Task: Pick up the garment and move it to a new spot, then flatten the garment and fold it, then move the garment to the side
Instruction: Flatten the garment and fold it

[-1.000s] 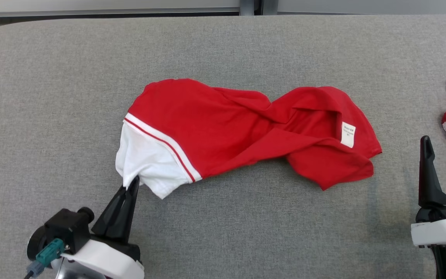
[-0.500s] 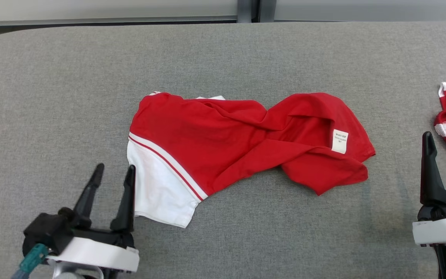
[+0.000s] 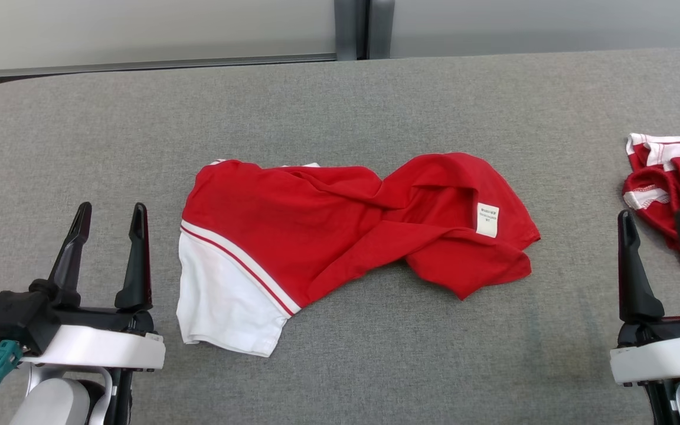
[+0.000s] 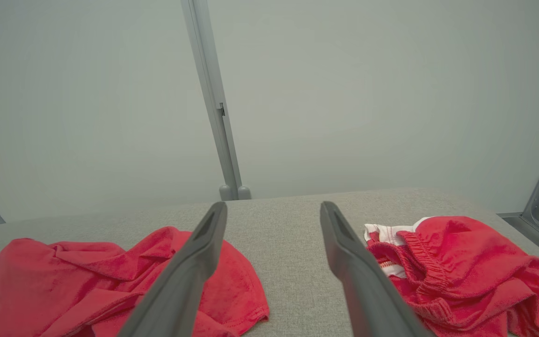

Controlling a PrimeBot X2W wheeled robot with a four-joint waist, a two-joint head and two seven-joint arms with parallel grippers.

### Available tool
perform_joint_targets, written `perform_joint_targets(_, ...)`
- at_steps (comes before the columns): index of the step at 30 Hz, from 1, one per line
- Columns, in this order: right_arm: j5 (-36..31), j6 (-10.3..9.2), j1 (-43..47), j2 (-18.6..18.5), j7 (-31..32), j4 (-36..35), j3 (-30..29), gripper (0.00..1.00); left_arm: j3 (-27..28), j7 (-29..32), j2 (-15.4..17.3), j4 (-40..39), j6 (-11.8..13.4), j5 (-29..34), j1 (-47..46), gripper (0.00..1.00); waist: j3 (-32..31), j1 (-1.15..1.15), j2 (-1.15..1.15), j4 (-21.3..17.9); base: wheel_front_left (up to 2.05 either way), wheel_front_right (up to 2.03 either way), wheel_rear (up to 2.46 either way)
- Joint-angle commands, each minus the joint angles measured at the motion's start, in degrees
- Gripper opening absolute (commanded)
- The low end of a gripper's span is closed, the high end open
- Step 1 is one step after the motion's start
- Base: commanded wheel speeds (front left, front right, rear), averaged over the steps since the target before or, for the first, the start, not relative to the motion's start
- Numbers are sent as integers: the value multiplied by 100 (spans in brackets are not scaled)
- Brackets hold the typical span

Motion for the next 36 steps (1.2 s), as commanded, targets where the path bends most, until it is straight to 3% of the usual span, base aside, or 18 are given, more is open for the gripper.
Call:
perform_joint_targets(1,-29,0,66,-9,20,-2,2,100,29,-19,24,24,-31,-21,-65,100,-33,0,0,-35,0,0,0)
perform_joint_targets(20,-104,0,17,-12,50,-69,141,100,-206,170,-109,453,-193,-80,-108,100,6,0,0,-3,0,0,0)
perform_joint_targets(24,-104,0,-5,-14,91,-22,313,100,-573,561,-270,1132,-452,-234,-134,100,90,0,0,18,0,0,0)
perform_joint_targets(30,-38,0,46,-13,61,88,392,100,-678,735,-474,2166,-683,-540,-208,100,114,0,0,-1,0,0,0)
perform_joint_targets(31,-31,0,65,-13,51,102,396,100,-663,727,-500,2297,-708,-590,-244,76,112,0,0,-7,0,0,0)
perform_joint_targets(33,-17,0,102,-13,59,146,386,100,-712,793,-537,2544,-803,-654,-263,0,102,0,0,-28,0,0,0)
perform_joint_targets(36,-13,0,223,-30,118,263,361,100,-740,737,-590,2762,-890,-706,-284,0,87,0,0,-66,0,0,0)
